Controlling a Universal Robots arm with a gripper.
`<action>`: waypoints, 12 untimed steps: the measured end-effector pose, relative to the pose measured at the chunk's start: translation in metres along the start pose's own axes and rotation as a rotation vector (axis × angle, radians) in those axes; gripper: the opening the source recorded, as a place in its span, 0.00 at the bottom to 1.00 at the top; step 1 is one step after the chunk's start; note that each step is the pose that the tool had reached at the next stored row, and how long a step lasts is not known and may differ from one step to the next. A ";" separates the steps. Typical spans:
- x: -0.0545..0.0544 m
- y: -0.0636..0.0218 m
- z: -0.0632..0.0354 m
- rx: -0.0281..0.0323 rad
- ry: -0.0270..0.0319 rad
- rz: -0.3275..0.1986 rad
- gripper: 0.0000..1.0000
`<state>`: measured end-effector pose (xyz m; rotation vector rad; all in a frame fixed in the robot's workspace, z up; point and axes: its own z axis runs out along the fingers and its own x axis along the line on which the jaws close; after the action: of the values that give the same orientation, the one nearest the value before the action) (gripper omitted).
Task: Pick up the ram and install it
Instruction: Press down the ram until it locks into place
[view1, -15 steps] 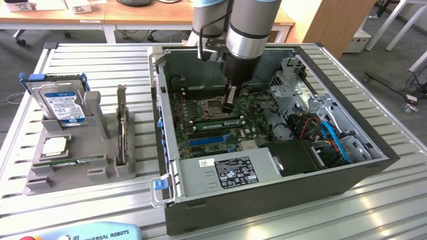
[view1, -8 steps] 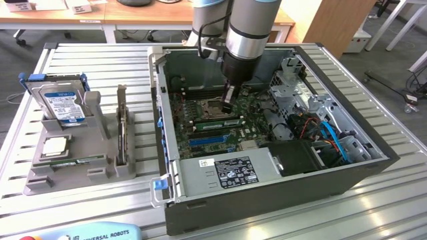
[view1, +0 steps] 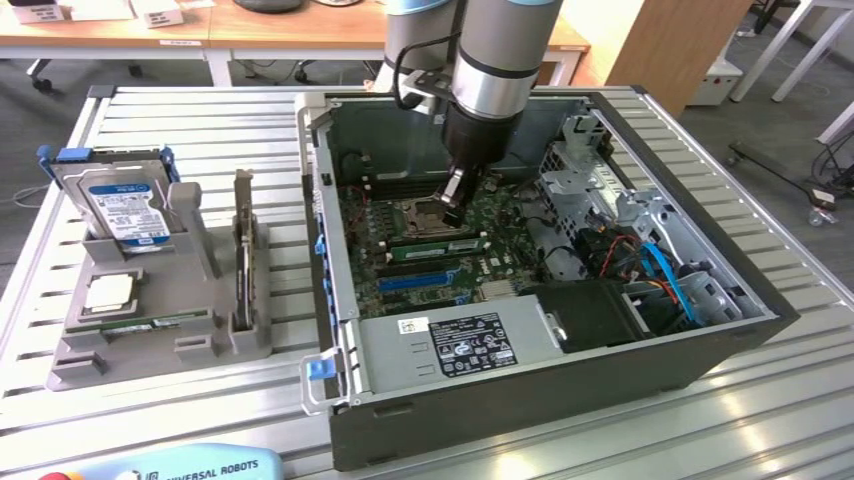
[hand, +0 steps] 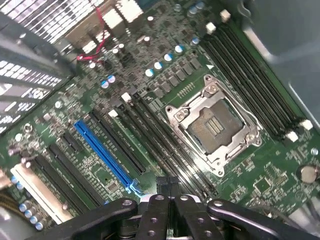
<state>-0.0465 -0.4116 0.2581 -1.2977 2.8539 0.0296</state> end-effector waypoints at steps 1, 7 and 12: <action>0.000 0.0000 0.0000 0.0003 -0.0003 0.020 0.10; 0.000 0.0000 0.0003 0.0016 -0.0017 0.115 0.10; 0.000 0.0000 0.0007 0.0035 -0.0037 0.251 0.10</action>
<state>-0.0465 -0.4115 0.2574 -0.9289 2.9918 0.0280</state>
